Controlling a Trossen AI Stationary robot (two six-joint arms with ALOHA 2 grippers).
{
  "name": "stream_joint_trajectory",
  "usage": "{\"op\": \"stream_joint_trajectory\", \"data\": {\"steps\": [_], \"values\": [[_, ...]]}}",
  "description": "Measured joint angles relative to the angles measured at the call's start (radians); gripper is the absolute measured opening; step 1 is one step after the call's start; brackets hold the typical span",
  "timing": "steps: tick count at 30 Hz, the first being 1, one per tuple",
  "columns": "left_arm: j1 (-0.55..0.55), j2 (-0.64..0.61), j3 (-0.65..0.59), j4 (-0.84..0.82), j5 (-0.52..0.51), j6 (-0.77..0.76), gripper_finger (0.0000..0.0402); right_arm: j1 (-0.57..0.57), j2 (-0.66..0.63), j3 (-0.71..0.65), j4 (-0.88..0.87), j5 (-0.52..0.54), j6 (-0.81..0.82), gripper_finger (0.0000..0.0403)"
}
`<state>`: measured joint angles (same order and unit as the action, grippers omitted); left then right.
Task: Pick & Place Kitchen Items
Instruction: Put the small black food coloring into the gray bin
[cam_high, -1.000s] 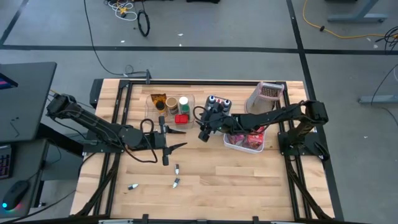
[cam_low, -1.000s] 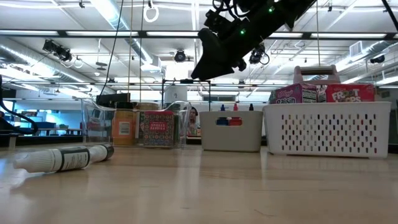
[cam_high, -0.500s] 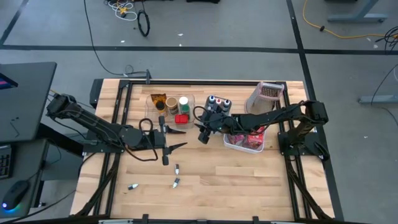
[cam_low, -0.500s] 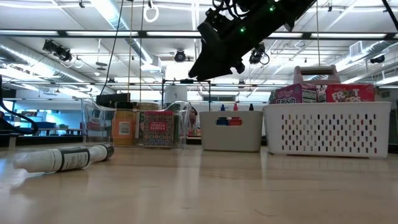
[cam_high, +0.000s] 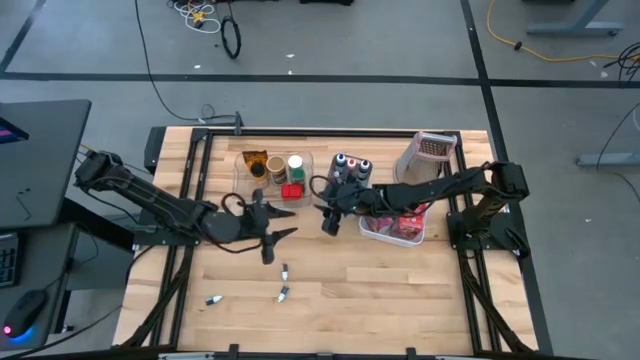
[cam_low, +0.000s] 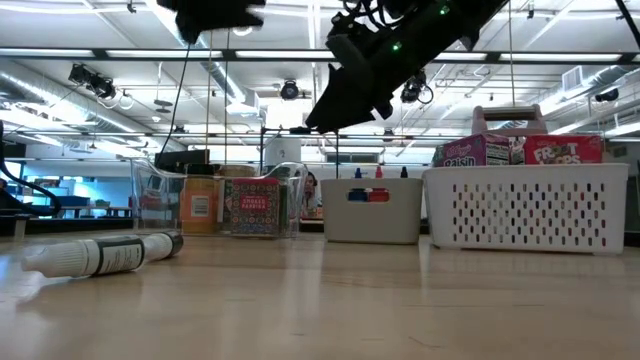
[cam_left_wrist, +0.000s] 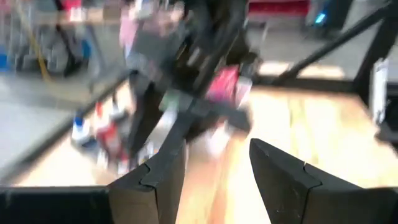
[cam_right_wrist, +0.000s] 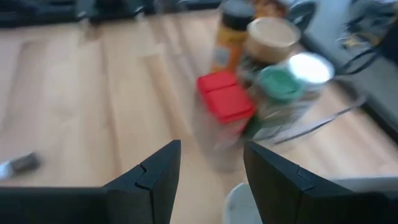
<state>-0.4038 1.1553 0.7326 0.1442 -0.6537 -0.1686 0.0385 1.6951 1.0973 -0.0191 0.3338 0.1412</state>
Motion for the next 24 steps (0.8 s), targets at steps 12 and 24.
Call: {"op": "stream_joint_trajectory", "data": {"steps": [12,24], "values": [[-0.056,0.007,0.0,-0.509,0.126,-0.439,0.0187,0.033,-0.006,-0.001,-0.083,-0.144,0.057,0.0188],[-0.197,0.008,0.0,-0.73,0.242,-0.63,0.0187,0.028,-0.006,-0.001,0.015,-0.142,0.003,0.0188]]}}
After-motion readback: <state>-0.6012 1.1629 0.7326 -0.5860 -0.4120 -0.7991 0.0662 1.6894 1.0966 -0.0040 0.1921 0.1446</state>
